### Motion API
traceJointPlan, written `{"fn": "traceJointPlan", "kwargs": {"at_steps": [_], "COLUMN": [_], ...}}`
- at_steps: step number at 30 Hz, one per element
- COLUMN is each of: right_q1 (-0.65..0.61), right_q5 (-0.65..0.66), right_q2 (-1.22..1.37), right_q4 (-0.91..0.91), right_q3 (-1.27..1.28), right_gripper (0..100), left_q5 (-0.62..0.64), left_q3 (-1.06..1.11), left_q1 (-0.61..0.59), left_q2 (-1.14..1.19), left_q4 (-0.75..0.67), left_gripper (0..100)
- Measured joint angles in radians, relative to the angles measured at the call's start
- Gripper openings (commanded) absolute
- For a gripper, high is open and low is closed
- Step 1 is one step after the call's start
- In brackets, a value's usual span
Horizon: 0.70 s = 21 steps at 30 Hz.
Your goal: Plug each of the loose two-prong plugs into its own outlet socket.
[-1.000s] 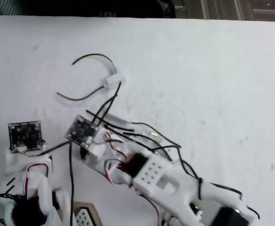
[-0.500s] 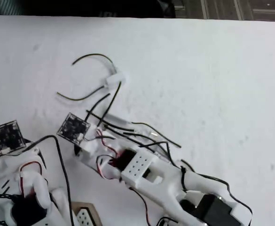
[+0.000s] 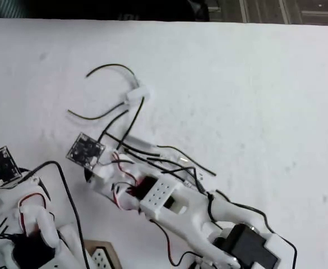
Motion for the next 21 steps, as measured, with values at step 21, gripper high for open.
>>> {"fn": "traceJointPlan", "kwargs": {"at_steps": [21], "right_q1": [0.028], "right_q5": [0.000], "right_q2": [-0.054], "right_q4": [0.204], "right_q3": [-0.043], "right_gripper": [1.6], "left_q5": [0.000], "left_q3": [0.003], "left_q1": [0.000], "left_q2": [0.000], "left_q4": [0.000], "left_gripper": [2]}}
